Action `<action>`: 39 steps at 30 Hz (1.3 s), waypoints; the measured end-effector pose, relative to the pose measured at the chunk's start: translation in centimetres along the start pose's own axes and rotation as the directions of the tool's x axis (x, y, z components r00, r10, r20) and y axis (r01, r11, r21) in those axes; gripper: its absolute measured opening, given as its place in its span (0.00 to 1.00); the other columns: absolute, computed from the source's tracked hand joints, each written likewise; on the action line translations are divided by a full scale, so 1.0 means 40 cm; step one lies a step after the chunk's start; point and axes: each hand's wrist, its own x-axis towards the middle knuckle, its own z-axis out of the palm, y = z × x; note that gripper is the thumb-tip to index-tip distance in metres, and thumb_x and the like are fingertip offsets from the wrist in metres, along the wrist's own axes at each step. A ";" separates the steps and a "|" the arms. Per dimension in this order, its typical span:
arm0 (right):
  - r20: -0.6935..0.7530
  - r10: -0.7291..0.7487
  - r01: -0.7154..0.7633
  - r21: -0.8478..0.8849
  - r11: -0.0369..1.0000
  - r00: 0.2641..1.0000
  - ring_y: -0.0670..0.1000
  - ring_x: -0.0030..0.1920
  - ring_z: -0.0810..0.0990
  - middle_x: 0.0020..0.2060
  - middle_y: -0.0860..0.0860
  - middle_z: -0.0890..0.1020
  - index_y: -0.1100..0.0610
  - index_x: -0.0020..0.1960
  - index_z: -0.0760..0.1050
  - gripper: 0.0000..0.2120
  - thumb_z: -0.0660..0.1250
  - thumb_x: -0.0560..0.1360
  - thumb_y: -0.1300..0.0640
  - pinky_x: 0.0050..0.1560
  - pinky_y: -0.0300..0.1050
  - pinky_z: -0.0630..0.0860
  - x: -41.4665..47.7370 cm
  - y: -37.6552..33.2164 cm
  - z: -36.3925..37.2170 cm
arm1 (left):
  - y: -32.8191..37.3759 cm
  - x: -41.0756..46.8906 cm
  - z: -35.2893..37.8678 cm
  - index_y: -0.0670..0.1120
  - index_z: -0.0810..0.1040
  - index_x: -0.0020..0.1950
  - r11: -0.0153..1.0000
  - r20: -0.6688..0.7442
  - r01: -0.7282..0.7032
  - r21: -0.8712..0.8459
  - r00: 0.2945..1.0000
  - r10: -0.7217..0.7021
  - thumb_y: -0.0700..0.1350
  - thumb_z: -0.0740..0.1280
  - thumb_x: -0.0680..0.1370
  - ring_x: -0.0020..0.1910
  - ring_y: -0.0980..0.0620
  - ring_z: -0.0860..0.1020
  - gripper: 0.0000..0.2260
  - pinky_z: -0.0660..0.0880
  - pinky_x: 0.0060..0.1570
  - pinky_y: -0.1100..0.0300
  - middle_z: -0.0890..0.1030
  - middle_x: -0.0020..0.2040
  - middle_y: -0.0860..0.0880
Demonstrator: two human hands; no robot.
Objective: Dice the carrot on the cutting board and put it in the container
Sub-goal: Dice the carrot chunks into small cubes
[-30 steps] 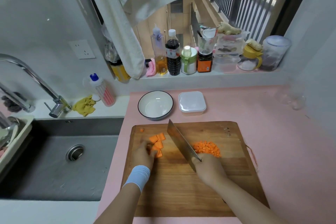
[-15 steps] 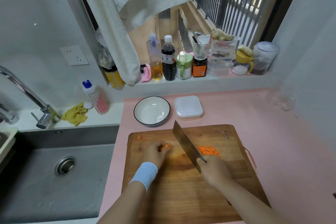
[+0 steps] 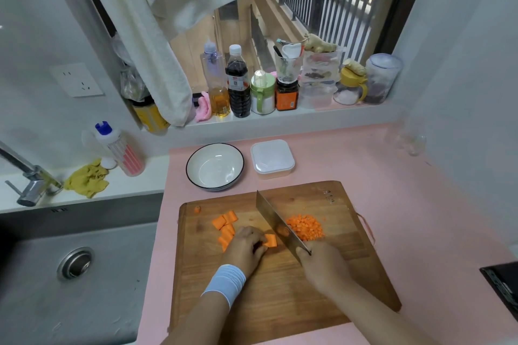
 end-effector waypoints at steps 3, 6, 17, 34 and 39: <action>-0.001 -0.008 0.008 -0.037 0.999 1.000 0.47 0.34 0.79 0.32 0.47 0.80 0.48 0.38 0.76 0.17 0.57 0.83 0.48 0.32 0.44 0.71 -0.003 0.000 0.001 | 0.001 0.007 0.008 0.47 0.83 0.47 1.000 -0.009 -0.027 0.003 1.000 0.027 0.43 0.74 0.73 0.52 0.52 0.74 0.05 0.74 0.56 0.57 0.79 0.48 0.51; -0.001 -0.014 0.014 -0.040 0.999 1.000 0.47 0.35 0.79 0.33 0.47 0.80 0.49 0.39 0.76 0.17 0.57 0.83 0.47 0.32 0.43 0.71 -0.001 -0.002 0.001 | -0.012 0.005 0.013 0.49 0.83 0.46 0.994 -0.051 -0.097 0.046 0.994 0.099 0.47 0.75 0.71 0.55 0.53 0.74 0.05 0.73 0.55 0.60 0.80 0.52 0.53; -0.045 -0.078 0.073 -0.099 0.992 0.996 0.48 0.41 0.79 0.38 0.44 0.80 0.46 0.49 0.79 0.15 0.55 0.83 0.46 0.40 0.45 0.74 0.001 0.002 0.023 | 0.008 -0.041 0.030 0.52 0.82 0.45 0.983 -0.086 -0.164 0.076 0.982 0.171 0.52 0.77 0.68 0.45 0.57 0.70 0.09 0.74 0.40 0.62 0.75 0.42 0.56; -0.090 -0.340 0.282 -0.386 0.878 0.936 0.48 0.48 0.82 0.47 0.46 0.83 0.38 0.69 0.72 0.17 0.54 0.82 0.45 0.40 0.40 0.65 -0.037 0.058 0.024 | -0.001 -0.051 0.065 0.43 0.83 0.55 0.910 -0.168 -0.415 -0.001 0.897 0.409 0.39 0.67 0.77 0.61 0.47 0.77 0.08 0.74 0.62 0.57 0.82 0.57 0.46; -0.083 -0.306 0.240 -0.442 0.864 0.948 0.48 0.48 0.82 0.47 0.47 0.83 0.46 0.62 0.78 0.16 0.55 0.82 0.46 0.41 0.39 0.64 -0.035 0.060 0.011 | 0.006 -0.052 0.060 0.43 0.83 0.55 0.910 -0.172 -0.414 -0.017 0.898 0.405 0.40 0.66 0.78 0.60 0.47 0.77 0.08 0.70 0.65 0.61 0.82 0.56 0.46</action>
